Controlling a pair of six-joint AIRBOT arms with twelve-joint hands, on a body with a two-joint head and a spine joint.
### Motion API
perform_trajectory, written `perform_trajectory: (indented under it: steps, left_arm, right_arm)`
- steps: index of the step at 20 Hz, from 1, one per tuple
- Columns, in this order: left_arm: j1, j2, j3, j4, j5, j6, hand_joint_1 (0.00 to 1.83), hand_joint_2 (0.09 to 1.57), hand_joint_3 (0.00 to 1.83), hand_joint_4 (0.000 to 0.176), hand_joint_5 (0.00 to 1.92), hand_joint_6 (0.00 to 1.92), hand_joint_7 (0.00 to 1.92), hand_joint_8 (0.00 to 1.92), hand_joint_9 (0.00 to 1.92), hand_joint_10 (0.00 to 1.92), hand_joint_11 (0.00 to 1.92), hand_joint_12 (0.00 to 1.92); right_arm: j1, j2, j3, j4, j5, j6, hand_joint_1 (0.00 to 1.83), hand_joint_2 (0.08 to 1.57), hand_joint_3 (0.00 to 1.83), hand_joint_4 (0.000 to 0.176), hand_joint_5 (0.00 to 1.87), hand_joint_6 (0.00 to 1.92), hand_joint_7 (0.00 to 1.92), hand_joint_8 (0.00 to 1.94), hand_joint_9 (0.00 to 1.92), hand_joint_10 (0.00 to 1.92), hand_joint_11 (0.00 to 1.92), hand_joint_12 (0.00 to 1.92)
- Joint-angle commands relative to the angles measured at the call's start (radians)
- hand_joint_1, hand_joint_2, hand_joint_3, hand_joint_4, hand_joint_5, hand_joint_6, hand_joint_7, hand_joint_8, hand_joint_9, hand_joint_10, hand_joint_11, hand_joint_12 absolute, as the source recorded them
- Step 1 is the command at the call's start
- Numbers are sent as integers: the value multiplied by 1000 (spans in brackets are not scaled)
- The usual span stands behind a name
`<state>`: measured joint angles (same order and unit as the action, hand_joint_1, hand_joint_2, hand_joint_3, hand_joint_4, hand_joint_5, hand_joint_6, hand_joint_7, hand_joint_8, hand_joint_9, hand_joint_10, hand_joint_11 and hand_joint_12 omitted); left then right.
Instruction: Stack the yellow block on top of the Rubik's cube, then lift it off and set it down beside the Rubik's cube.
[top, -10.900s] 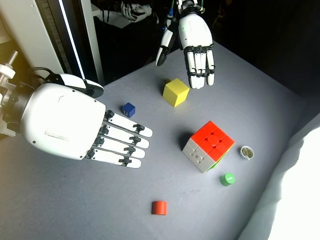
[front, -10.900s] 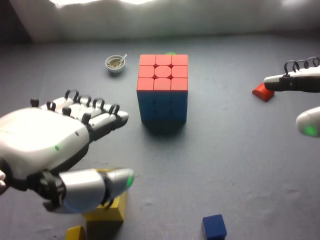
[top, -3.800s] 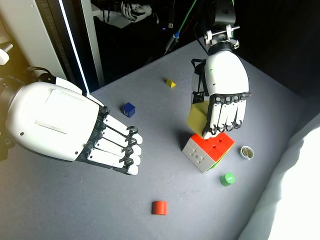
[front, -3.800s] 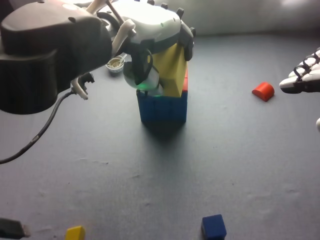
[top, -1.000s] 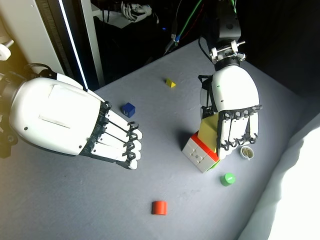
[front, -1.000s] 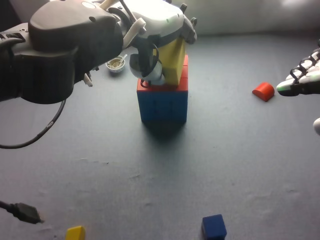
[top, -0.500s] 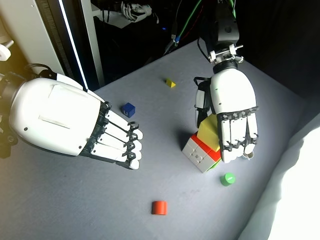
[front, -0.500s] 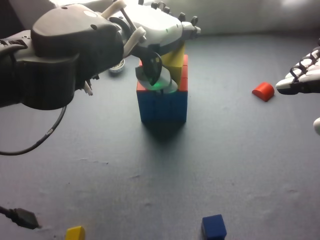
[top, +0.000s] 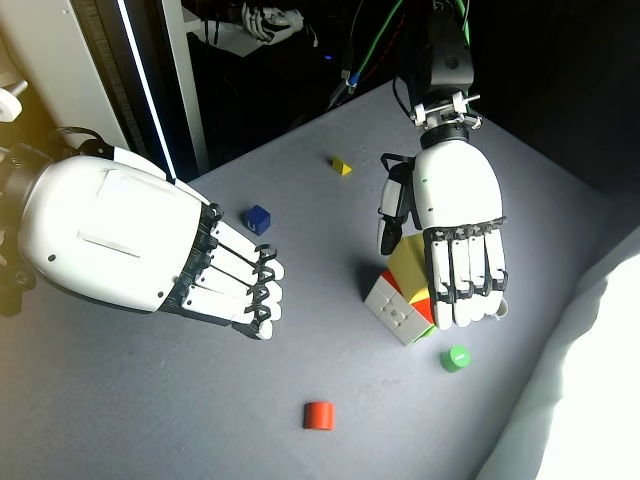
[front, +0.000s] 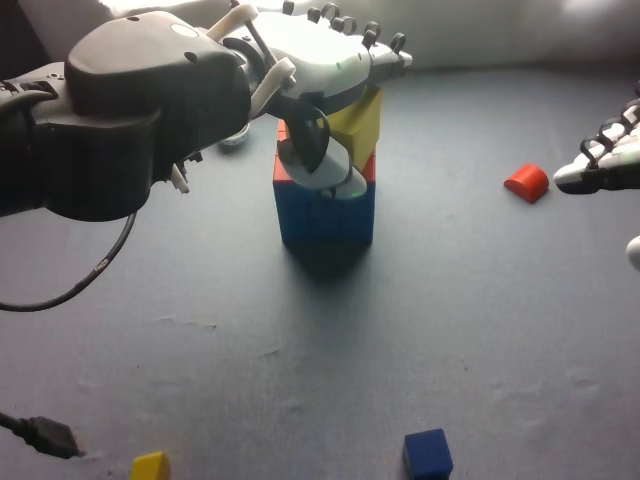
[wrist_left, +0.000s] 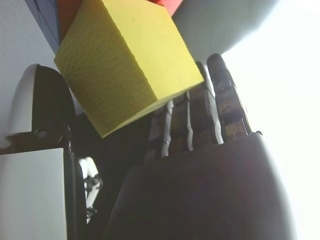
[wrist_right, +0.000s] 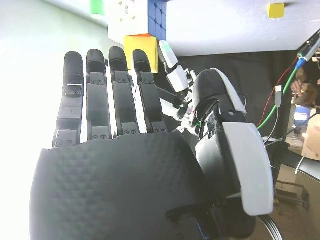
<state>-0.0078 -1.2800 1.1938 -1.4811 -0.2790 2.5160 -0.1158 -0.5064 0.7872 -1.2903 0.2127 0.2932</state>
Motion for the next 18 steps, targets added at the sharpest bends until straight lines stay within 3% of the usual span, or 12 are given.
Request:
perform_trajectory:
  steps: [1,4,9,13,14,15,16,18]
  left_arm:
    - [-13,11,2,28,-15,-1,753,1038,0,0,6,0,41,1,63,1,0,228]
    - [-19,13,4,29,-15,0,694,1038,0,0,3,0,10,1,37,3,4,162]
    - [-35,54,-23,13,-32,5,582,983,0,0,0,0,0,0,9,0,0,110]
    - [-38,112,-64,-13,-50,11,444,921,0,0,0,0,0,0,0,0,0,0]
    - [-38,127,-73,-14,-49,11,406,917,0,0,0,0,0,0,0,0,0,0]
    - [-38,140,-83,-16,-49,11,397,916,0,0,0,0,0,0,0,0,0,0]
    - [-34,154,-93,-29,-49,20,402,908,0,0,0,0,0,0,0,0,0,0]
    - [-34,185,-112,-111,-46,102,400,895,0,0,0,0,0,0,0,0,0,0]
  right_arm:
    - [14,14,1,24,31,6,0,1396,0,0,269,3,292,3,263,3,0,620]
    - [13,16,1,24,24,11,4,1394,0,0,286,5,299,2,267,6,0,643]
    - [16,18,2,24,-120,244,29,1384,0,0,297,4,305,5,266,6,0,641]
    - [28,16,10,69,-85,286,90,1374,0,0,286,2,295,2,260,1,0,630]
    - [26,7,28,211,2,158,100,1370,0,0,272,1,280,1,246,1,0,595]
    - [16,2,38,428,88,-105,117,1339,0,0,263,0,268,0,236,0,0,554]
    - [8,0,37,651,125,-328,139,1274,0,0,192,0,200,0,171,0,0,399]
    - [-7,-8,37,934,185,-653,211,1127,0,0,50,0,42,0,22,0,0,77]
